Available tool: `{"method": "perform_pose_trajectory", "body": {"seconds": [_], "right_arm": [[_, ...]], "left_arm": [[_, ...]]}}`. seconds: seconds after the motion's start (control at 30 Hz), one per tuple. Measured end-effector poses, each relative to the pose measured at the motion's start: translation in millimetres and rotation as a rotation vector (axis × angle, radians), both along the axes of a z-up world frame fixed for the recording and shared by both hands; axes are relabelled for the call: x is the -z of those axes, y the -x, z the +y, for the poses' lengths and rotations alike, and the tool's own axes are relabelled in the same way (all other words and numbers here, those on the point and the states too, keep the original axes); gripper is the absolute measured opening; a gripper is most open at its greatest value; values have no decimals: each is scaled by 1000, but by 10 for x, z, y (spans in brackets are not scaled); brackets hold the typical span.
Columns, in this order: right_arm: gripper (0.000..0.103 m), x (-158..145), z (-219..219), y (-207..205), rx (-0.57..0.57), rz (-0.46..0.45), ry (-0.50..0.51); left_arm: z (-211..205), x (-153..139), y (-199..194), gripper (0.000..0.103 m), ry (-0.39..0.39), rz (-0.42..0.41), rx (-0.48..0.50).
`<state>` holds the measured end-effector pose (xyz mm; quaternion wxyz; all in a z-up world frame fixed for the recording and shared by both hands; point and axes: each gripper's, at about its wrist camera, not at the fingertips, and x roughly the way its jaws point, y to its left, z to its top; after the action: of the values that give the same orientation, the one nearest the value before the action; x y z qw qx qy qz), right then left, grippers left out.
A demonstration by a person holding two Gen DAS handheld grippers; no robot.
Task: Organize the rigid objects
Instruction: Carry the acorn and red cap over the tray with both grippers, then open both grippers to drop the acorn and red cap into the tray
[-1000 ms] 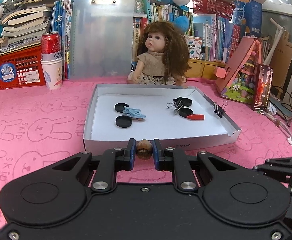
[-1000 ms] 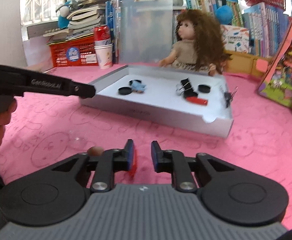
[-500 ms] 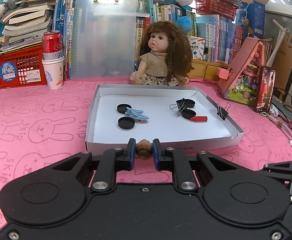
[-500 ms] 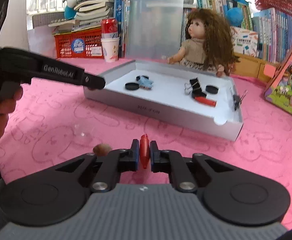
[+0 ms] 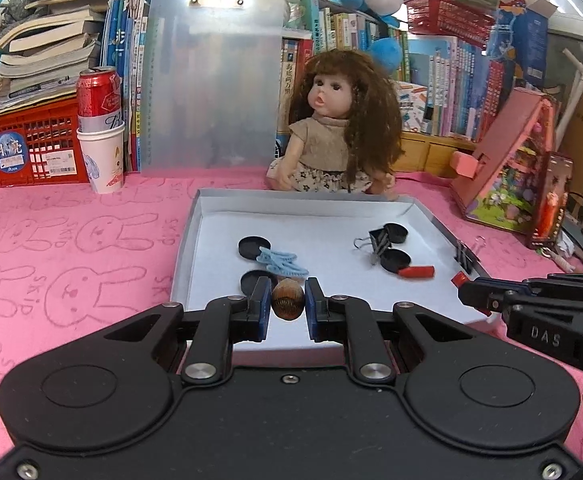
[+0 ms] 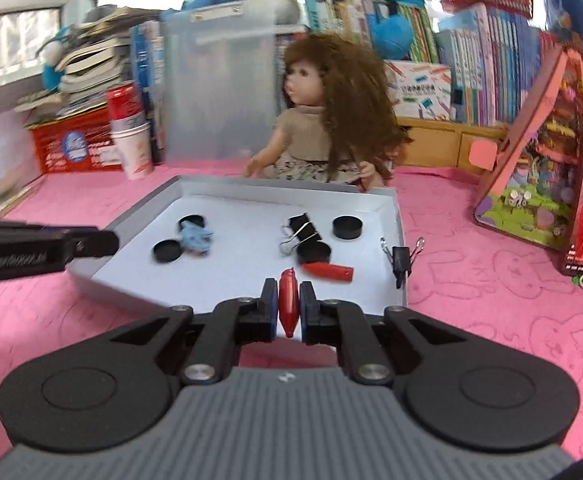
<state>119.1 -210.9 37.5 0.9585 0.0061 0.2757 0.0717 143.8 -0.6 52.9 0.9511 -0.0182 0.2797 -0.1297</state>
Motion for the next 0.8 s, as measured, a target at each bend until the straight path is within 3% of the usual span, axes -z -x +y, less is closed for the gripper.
{"method": "perform_pose_trajectory", "body": {"seconds": [0.23,0.8], "right_arm": [[14,133,-76,-313,41,60,6],[14,340,-97,-577,69,141,-16]], "left_arm": [[-62,131,-302,17,-19,49,-13],[-96,455,-689,17,-41,149,-48]]}}
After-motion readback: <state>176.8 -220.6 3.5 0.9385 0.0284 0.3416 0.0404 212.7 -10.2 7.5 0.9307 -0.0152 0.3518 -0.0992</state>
